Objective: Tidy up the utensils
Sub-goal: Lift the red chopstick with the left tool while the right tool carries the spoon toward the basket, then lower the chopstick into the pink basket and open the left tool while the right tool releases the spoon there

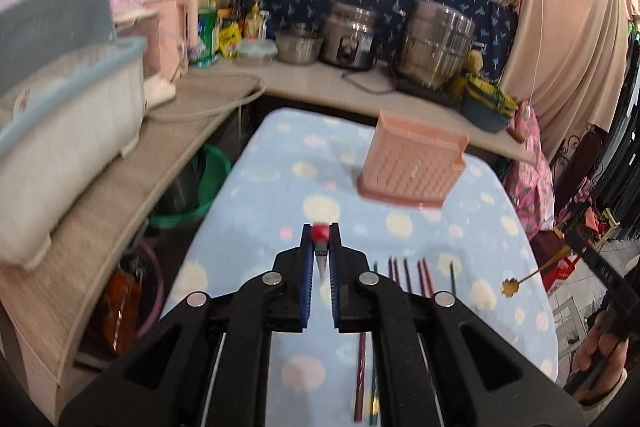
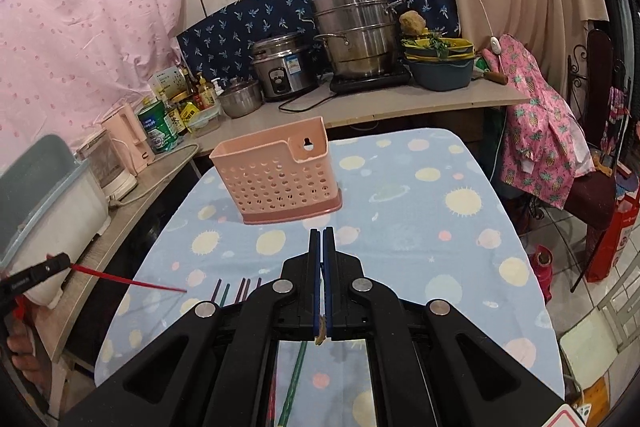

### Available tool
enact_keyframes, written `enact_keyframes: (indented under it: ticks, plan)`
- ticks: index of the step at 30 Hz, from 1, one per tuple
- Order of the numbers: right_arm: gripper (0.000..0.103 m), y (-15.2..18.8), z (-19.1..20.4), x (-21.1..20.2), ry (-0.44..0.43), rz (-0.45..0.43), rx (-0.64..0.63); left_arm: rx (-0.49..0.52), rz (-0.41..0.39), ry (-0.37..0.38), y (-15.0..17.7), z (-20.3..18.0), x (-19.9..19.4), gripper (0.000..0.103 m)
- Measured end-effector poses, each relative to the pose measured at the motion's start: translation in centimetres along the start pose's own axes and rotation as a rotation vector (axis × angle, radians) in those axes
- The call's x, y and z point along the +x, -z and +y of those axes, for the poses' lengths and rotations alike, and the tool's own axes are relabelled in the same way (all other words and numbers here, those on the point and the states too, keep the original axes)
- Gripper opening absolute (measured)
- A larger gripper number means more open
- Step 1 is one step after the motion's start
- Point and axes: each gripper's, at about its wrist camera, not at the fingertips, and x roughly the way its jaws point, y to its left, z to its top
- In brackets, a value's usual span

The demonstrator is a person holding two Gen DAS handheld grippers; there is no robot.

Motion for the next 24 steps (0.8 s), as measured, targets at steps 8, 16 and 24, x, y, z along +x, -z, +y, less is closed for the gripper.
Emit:
enact_keyframes:
  ticks: [8,16,24]
  plan:
    - [0.002,-6.1,0.0,3.8,-0.046,-0.009,0.000,0.000,-0.118,0.005,-9.3,-2.7,1.3,0.007]
    - [0.002,-13.2,0.9,8.6,-0.088,-0.051,0.010,-0.032,-0.269,0.071,-17.3,-6.4,2.5,0.007]
    - [0.002,-17.0,1.5,14.2,-0.093,-0.055,0.029,-0.049,-0.314,0.088,-21.0,-8.8,7.2,0.007]
